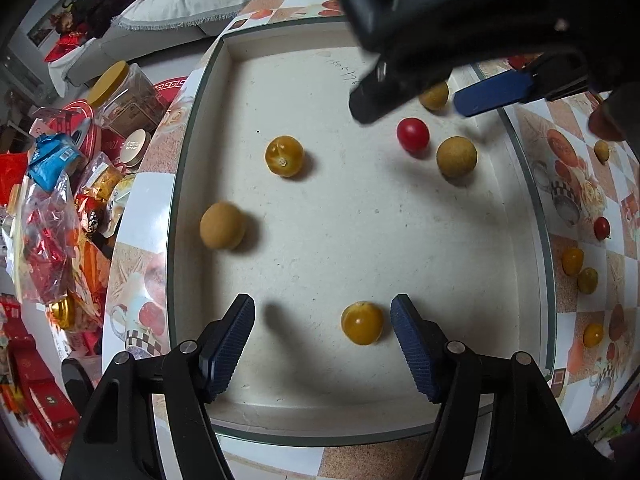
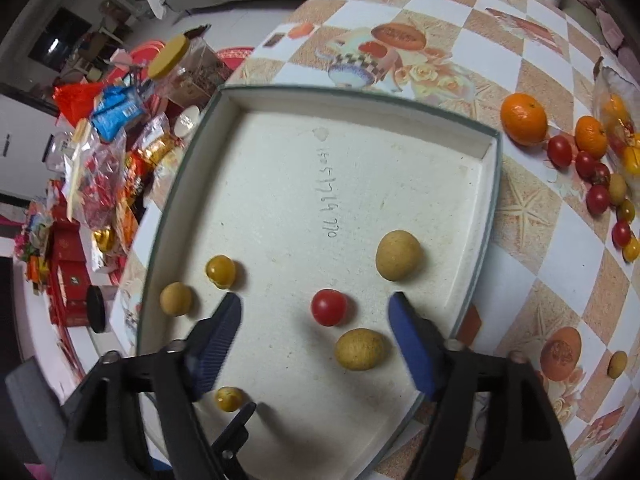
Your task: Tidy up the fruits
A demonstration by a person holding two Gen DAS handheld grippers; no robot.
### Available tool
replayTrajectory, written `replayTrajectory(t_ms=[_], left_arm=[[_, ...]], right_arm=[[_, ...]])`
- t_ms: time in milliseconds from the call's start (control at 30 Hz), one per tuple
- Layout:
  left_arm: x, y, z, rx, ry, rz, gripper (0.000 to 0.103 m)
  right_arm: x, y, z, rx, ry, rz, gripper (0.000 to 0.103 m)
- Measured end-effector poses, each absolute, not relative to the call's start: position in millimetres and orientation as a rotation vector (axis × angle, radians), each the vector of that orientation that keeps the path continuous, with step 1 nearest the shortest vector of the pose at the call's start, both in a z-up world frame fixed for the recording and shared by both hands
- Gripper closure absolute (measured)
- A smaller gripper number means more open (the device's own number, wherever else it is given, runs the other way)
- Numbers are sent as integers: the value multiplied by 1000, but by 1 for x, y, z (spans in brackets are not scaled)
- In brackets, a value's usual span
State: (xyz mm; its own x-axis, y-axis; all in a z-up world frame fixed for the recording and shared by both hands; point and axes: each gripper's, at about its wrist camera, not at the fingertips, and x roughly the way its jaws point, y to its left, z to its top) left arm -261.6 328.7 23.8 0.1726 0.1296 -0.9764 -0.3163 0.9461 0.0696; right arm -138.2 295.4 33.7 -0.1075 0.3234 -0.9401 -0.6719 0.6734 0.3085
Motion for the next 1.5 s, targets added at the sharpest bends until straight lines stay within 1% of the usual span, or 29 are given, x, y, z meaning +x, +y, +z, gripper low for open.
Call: replayTrajectory(t_ms=[167, 300, 500, 767, 1067, 1400, 1467, 1500], left_arm=[[-255, 326, 31, -141, 1362, 302, 31], [-242, 317, 40, -118, 1342, 270, 31], [-214, 286, 56, -73, 1299, 181, 31], [-183, 222, 66, -67, 1281, 29, 31], [-165, 163, 51, -104, 1315, -77, 31], [-149, 139, 28, -138, 1345, -56, 31], [-145, 135, 23, -135, 1350, -49, 31], [-144, 134, 21, -134, 1350, -46, 31]], right_arm=[[-129, 270, 59, -234, 1407, 827, 20], [-115, 226, 66, -177, 1399, 738, 20], [-96, 139, 57, -126, 1421, 546, 20], [-75, 40, 38, -59, 1461, 341, 20], [-56, 13, 30, -45, 1459, 336, 20], [-35, 30, 21, -82, 1436, 390, 20], [-32, 34, 19, -97, 1434, 402, 24], [-31, 36, 17, -104, 1437, 407, 28]])
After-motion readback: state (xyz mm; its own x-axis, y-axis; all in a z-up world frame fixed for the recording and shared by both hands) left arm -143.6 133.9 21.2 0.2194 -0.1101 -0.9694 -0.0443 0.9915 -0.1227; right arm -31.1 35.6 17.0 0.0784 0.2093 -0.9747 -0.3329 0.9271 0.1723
